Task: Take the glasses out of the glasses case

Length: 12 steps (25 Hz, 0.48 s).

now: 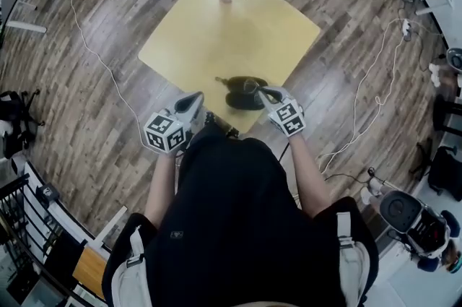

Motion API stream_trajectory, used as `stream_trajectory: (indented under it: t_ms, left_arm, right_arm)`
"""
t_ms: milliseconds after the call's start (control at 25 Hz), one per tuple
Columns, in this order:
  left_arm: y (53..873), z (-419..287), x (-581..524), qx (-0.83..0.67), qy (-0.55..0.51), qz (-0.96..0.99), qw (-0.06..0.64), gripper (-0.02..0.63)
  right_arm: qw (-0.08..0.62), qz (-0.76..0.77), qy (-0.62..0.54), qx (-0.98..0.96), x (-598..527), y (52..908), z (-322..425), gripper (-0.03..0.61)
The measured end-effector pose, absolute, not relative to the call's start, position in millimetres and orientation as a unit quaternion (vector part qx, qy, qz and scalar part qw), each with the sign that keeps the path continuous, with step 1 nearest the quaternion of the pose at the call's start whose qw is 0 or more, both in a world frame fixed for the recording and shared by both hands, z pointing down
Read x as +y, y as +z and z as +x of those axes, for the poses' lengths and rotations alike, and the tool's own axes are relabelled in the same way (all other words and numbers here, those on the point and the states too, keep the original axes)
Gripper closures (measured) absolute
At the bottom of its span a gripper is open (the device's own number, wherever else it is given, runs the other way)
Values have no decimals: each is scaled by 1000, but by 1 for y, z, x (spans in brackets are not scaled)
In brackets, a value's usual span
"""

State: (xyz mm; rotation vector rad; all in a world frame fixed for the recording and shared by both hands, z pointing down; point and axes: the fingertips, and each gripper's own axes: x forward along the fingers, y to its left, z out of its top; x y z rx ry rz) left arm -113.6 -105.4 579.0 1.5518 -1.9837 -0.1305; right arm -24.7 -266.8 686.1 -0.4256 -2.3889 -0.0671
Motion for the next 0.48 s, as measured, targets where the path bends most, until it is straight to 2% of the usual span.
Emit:
stream_trajectory:
  t_ms: [240, 480]
  left_arm:
    - [585, -114, -125, -710, -36, 627, 319, 603]
    - [584, -120, -147, -673, -16, 668, 319, 603]
  right_arm:
    - [340, -120, 6, -933, -278, 678, -19, 561]
    - [294, -97, 30, -951, -278, 643, -22, 561]
